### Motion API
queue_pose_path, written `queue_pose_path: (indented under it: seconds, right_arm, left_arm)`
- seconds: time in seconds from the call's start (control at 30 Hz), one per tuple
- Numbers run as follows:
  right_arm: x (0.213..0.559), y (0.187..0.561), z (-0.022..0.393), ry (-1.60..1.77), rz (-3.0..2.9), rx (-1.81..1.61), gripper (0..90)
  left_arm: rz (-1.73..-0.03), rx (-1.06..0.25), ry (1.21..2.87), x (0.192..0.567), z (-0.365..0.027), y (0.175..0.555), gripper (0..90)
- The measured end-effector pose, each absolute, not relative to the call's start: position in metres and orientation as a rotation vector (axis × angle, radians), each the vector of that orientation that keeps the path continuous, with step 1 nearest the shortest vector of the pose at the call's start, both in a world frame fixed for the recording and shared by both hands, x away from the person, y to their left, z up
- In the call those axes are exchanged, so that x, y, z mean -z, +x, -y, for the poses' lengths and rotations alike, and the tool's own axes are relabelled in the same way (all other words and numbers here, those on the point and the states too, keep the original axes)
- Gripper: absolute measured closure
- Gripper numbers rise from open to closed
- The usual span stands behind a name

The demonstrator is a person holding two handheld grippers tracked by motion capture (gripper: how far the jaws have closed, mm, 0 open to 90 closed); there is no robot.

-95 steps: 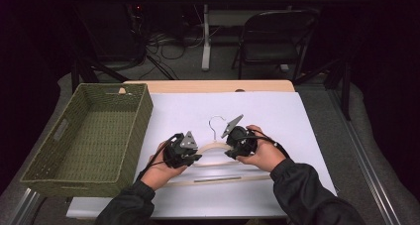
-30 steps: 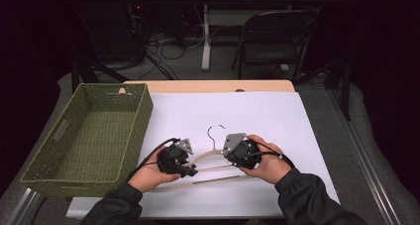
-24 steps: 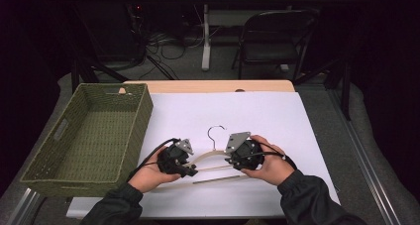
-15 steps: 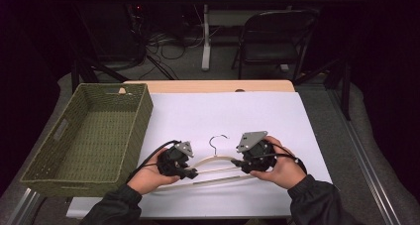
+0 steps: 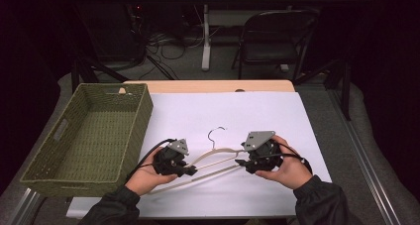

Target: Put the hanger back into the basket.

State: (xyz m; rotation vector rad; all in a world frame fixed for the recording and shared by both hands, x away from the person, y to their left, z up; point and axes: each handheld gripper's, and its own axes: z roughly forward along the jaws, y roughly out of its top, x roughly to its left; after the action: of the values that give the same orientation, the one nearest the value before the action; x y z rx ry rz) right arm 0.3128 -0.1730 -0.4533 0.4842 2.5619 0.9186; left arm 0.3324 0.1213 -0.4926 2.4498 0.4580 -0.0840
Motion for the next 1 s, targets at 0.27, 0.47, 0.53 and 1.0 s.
queue_pose_path:
  seconds: [0.27,0.47,0.53,1.0]
  right_arm:
    - [0.440,0.312,0.185,0.518,-2.507,-0.953,43.9]
    - [0.432,0.309,0.204,0.565,-2.463,-0.977,43.8]
    - [0.430,0.308,0.213,0.587,-2.448,-0.978,43.8]
    - [0.439,0.313,0.227,0.650,-2.444,-0.967,44.0]
  left_arm:
    - [-0.566,0.064,2.376,0.482,-0.135,0.329,87.0]
    - [-0.661,0.003,2.318,0.458,-0.147,0.315,87.0]
    - [-0.693,-0.021,2.301,0.447,-0.153,0.310,87.1]
    - [-0.839,-0.241,2.243,0.367,-0.248,0.298,87.1]
